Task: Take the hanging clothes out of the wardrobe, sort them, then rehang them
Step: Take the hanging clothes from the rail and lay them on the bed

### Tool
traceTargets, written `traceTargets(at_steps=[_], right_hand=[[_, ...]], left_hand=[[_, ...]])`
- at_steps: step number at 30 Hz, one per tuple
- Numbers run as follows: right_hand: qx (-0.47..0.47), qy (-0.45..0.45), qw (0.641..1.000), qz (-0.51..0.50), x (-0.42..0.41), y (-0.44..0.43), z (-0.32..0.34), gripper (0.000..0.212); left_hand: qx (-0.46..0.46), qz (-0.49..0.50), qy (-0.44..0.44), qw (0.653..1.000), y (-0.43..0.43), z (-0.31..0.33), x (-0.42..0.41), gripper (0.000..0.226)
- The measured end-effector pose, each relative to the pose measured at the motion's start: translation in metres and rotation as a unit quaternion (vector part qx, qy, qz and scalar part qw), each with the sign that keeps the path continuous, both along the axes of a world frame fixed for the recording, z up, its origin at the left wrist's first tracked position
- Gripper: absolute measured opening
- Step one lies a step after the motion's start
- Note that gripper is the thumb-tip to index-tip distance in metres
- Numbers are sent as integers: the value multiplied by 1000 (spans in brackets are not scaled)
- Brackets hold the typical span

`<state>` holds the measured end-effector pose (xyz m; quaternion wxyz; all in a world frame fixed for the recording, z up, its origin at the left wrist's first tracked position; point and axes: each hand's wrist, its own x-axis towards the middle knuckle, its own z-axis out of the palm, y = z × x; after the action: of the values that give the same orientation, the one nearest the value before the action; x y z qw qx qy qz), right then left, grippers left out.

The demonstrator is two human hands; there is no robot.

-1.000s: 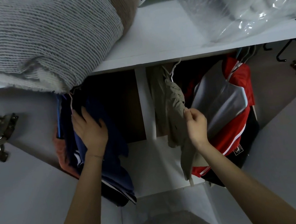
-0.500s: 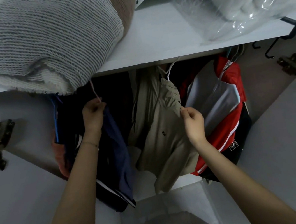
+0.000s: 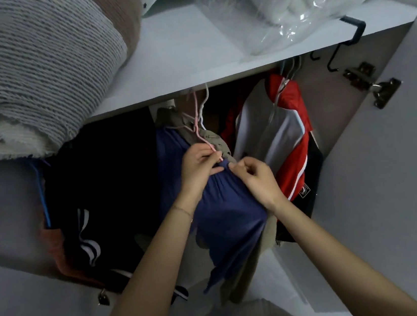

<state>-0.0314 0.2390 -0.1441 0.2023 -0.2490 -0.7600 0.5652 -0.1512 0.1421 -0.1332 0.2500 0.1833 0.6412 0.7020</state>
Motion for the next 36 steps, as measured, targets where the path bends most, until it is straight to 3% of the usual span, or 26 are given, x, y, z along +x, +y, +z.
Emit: traceTargets(at_steps=[8, 11, 15, 21, 25, 27, 30, 36], right_hand=[[58, -73, 992, -82, 50, 19, -25, 20], [66, -85, 984, -140, 78, 21, -34, 21], [75, -114, 972, -190, 129, 18, -39, 24], [62, -137, 950, -273, 223, -1, -36, 31], [57, -160, 933, -319, 288, -21, -30, 34], [58, -170, 921, -345, 323, -37, -29, 36], [49, -171, 904, -389, 379, -66, -31, 38], [41, -179, 847, -498, 502, -141, -37, 40]], left_hand=[[-19, -111, -28, 993, 34, -25, 16, 8], [-91, -169, 50, 980, 50, -37, 21, 17], [-124, -107, 188, 968, 70, -59, 31, 22], [-130, -193, 369, 900, 96, -77, 90, 81], [-85, -282, 402, 867, 109, -75, 138, 98], [-60, -321, 451, 830, 111, -77, 166, 94], [-2, -325, 505, 800, 111, -74, 220, 68], [43, -426, 476, 768, 99, -64, 358, 36]])
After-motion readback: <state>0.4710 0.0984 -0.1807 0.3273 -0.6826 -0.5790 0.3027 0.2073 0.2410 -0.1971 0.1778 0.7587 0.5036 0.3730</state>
